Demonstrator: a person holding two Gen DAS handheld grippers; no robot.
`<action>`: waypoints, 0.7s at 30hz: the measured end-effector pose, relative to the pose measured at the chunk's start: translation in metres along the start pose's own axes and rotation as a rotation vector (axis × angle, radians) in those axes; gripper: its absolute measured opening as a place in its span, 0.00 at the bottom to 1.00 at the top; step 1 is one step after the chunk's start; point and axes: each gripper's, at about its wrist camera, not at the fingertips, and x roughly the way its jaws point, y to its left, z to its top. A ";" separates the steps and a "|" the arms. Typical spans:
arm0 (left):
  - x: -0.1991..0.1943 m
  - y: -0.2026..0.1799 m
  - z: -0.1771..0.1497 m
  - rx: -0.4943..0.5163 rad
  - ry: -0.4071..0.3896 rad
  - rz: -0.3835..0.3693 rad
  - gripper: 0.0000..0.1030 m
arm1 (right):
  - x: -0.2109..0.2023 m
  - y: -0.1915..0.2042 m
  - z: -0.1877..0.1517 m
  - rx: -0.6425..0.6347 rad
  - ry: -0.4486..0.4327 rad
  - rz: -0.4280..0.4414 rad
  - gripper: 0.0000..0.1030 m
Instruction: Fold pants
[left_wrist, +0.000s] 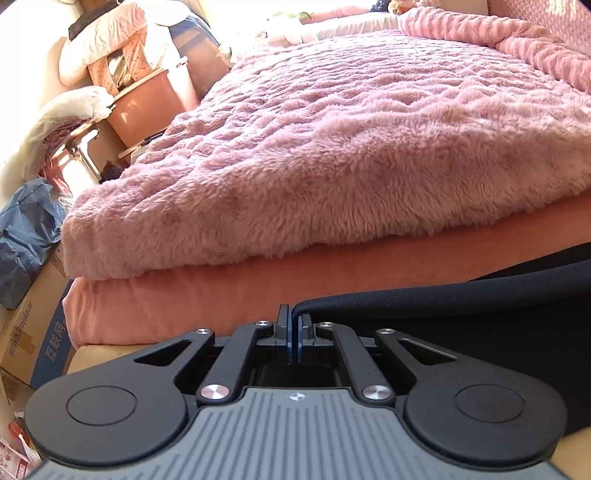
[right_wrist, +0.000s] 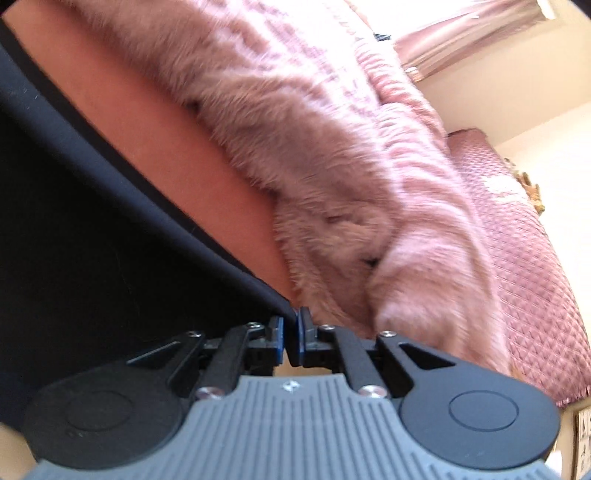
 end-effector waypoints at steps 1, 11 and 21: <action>0.003 0.001 0.003 -0.005 0.019 -0.007 0.02 | -0.005 -0.006 -0.001 0.023 -0.001 0.004 0.00; 0.080 -0.016 0.009 0.011 0.170 -0.016 0.03 | 0.057 0.006 0.022 0.102 0.097 0.068 0.01; 0.093 -0.014 0.003 -0.040 0.178 0.013 0.37 | 0.072 0.002 0.022 0.252 0.098 0.057 0.49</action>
